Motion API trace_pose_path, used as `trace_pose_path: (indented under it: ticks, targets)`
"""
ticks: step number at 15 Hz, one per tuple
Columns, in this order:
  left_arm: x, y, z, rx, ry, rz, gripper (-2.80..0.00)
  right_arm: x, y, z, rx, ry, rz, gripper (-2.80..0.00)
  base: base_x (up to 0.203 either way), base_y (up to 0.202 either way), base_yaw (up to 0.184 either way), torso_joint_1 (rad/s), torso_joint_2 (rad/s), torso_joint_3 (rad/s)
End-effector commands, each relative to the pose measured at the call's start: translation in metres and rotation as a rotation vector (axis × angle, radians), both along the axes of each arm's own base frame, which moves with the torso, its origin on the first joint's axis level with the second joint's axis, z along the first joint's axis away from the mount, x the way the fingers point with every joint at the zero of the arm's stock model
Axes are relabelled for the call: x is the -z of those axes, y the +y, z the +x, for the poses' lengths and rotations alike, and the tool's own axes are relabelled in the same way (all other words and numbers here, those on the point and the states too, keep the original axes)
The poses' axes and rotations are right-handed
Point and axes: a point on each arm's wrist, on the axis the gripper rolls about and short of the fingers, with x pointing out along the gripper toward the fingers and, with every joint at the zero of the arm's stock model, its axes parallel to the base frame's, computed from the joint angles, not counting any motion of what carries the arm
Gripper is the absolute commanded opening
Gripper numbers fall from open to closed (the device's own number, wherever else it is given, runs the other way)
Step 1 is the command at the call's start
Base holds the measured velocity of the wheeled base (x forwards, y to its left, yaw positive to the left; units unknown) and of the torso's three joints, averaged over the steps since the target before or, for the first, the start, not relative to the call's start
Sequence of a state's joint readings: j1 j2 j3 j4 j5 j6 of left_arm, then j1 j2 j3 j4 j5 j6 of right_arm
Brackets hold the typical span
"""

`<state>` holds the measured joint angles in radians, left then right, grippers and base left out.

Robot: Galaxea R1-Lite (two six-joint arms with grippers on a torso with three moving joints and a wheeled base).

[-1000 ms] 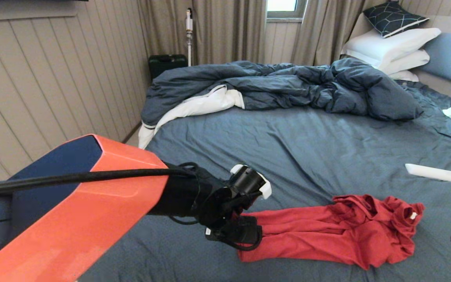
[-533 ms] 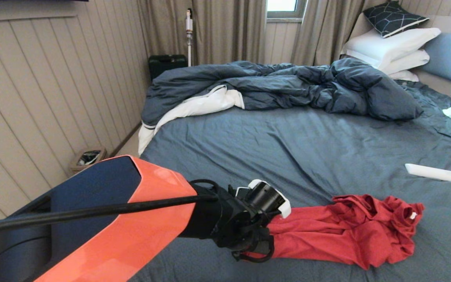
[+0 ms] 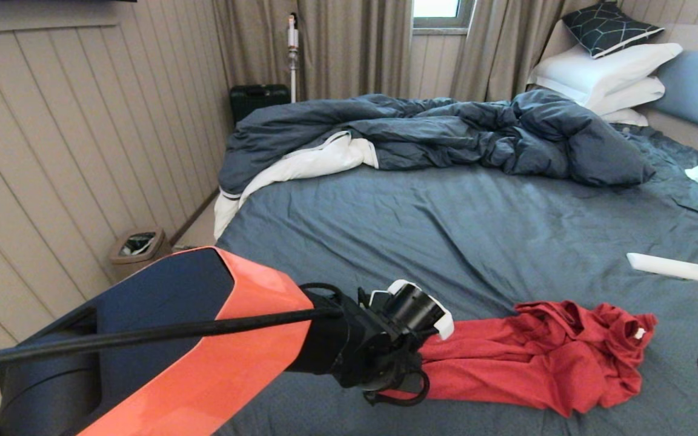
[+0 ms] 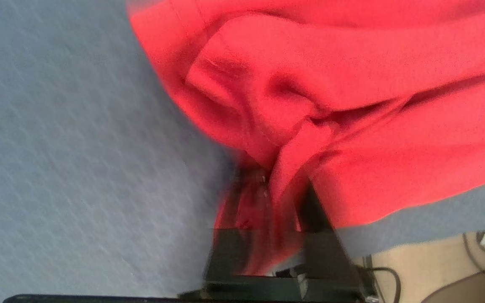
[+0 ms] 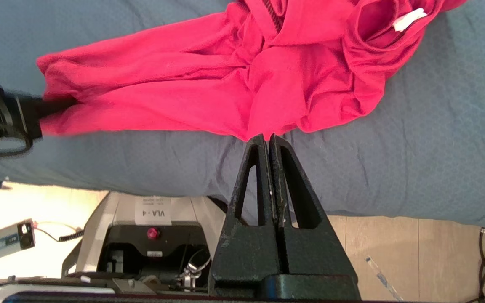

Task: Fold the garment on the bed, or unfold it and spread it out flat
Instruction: Unford the red T-shirt

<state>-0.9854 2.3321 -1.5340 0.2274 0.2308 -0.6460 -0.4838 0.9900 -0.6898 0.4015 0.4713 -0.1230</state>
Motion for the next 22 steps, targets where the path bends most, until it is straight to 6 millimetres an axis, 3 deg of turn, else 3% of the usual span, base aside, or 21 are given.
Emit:
trace_pose_path:
  ticks: [1, 3, 6, 9, 14, 22]
  targets:
    - [-0.004, 0.005, 0.006, -0.022, -0.002, -0.013, -2.80, 0.001, 0.000, 0.000, -0.004, 0.004, 0.002, -2.80, 0.000, 0.000, 0.000, 0.000, 0.00, 0.000]
    - [-0.009, 0.015, 0.018, -0.057, 0.006, -0.030, -2.80, 0.000, 0.000, 0.000, -0.005, 0.000, -0.001, -2.80, 0.000, 0.000, 0.000, 0.000, 0.00, 0.000]
    - [-0.035, 0.048, 0.033, -0.146, 0.008, -0.050, -2.80, 0.000, 0.000, -0.001, -0.005, -0.003, -0.005, -2.80, 0.000, 0.000, 0.000, 0.000, 0.00, 0.000]
    - [-0.063, 0.093, 0.021, -0.178, 0.049, -0.060, -2.80, 0.000, 0.000, 0.001, -0.007, 0.001, 0.000, -2.80, 0.000, 0.000, 0.000, 0.000, 0.00, 0.000]
    - [-0.056, 0.166, 0.017, -0.259, 0.110, 0.033, -2.80, 0.002, -0.001, 0.003, -0.006, 0.017, 0.008, -2.80, 0.000, 0.000, 0.000, 0.000, 0.00, 0.000]
    - [-0.041, 0.237, 0.010, -0.320, 0.120, 0.100, -2.80, 0.006, -0.002, 0.004, -0.007, 0.031, 0.014, -2.80, 0.000, 0.000, 0.000, 0.000, 0.00, 0.000]
